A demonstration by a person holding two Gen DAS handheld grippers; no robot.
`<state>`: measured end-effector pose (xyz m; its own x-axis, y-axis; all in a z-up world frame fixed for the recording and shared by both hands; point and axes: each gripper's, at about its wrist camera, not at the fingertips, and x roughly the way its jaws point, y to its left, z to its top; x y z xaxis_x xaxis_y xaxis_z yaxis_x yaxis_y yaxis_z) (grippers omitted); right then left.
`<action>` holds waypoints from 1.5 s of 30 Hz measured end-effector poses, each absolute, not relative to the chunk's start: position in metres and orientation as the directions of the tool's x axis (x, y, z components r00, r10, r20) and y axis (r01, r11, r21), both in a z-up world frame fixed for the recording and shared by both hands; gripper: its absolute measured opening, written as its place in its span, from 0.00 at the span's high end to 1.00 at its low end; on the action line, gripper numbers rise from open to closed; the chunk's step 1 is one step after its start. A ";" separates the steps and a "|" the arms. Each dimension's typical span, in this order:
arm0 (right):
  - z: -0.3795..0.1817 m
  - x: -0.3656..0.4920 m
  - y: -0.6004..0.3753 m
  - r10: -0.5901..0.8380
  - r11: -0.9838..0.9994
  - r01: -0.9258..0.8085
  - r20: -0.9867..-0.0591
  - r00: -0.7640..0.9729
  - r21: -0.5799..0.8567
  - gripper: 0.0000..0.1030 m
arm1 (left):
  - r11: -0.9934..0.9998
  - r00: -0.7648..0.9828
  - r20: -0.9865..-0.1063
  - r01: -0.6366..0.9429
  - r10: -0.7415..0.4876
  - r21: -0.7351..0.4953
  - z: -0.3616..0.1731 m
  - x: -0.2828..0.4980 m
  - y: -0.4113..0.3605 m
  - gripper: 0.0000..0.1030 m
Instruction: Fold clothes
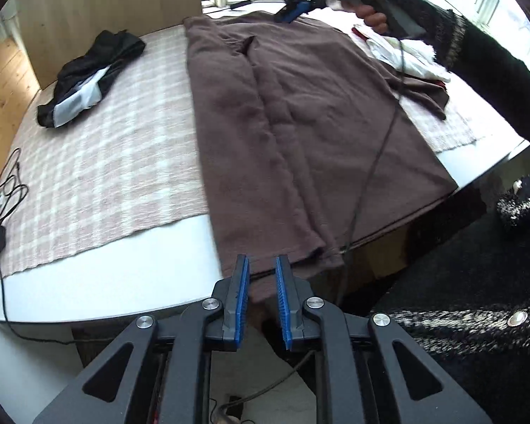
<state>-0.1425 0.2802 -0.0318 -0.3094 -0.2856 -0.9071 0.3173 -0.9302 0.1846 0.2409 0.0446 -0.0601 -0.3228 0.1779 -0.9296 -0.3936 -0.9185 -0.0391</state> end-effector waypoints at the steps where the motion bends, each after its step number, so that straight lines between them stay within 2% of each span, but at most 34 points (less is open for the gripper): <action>1: -0.027 -0.138 0.274 -0.306 -0.919 0.343 -0.902 -0.304 0.196 0.75 | -0.928 -0.323 -0.932 -0.370 0.164 -0.035 -0.063 0.234 0.038 0.85; 5: -0.010 -0.113 0.262 -0.409 -0.869 0.403 -0.874 -0.261 0.286 0.75 | -0.938 -0.316 -0.933 -0.343 0.172 -0.057 -0.076 0.217 0.030 0.85; 9: 0.009 -0.085 0.302 -0.500 -0.851 0.342 -0.814 -0.294 0.399 0.75 | -0.889 -0.286 -0.913 -0.434 0.293 -0.149 -0.083 0.212 0.053 0.80; 11: 0.019 -0.067 0.337 -0.484 -0.867 0.307 -0.812 -0.327 0.393 0.75 | -0.863 -0.209 -0.931 -0.476 0.298 -0.169 -0.105 0.211 0.070 0.80; 13: 0.028 -0.051 0.373 -0.408 -0.909 0.255 -0.828 -0.385 0.329 0.75 | -0.848 -0.170 -0.951 -0.511 0.258 -0.139 -0.121 0.215 0.081 0.80; 15: 0.029 -0.038 0.410 -0.337 -0.941 0.180 -0.841 -0.424 0.286 0.74 | -0.842 -0.170 -0.946 -0.518 0.275 -0.152 -0.113 0.217 0.084 0.81; 17: 0.026 -0.029 0.445 -0.288 -0.957 0.110 -0.849 -0.443 0.267 0.70 | -0.840 -0.183 -0.938 -0.517 0.294 -0.163 -0.096 0.216 0.087 0.81; 20: 0.003 -0.022 0.483 -0.177 -0.982 0.020 -0.873 -0.454 0.189 0.67 | -0.805 -0.223 -0.917 -0.573 0.331 -0.151 -0.069 0.212 0.112 0.80; 24: -0.044 -0.005 0.505 -0.088 -0.996 0.023 -0.921 -0.380 0.086 0.67 | -0.754 -0.238 -0.900 -0.643 0.365 -0.136 -0.062 0.191 0.173 0.77; 28: -0.084 0.022 0.535 -0.010 -0.999 -0.046 -0.939 -0.344 0.027 0.67 | -0.800 -0.261 -0.899 -0.582 0.352 -0.145 -0.076 0.148 0.232 0.76; 32: -0.100 0.045 0.569 -0.012 -0.991 -0.119 -0.938 -0.346 0.057 0.62 | -0.861 -0.313 -0.902 -0.496 0.299 -0.113 -0.091 0.115 0.273 0.72; 34: -0.103 0.047 0.577 -0.007 -0.990 -0.130 -0.935 -0.354 0.056 0.53 | -0.886 -0.325 -0.914 -0.458 0.242 -0.072 -0.099 0.106 0.287 0.71; 40: -0.110 0.050 0.599 -0.002 -0.986 -0.151 -0.925 -0.380 0.065 0.45 | -0.901 -0.313 -0.927 -0.431 0.205 -0.054 -0.104 0.102 0.301 0.68; 45: -0.120 0.045 0.603 -0.055 -0.989 -0.109 -0.929 -0.365 0.101 0.45 | -0.903 -0.310 -0.930 -0.428 0.197 -0.049 -0.102 0.101 0.309 0.65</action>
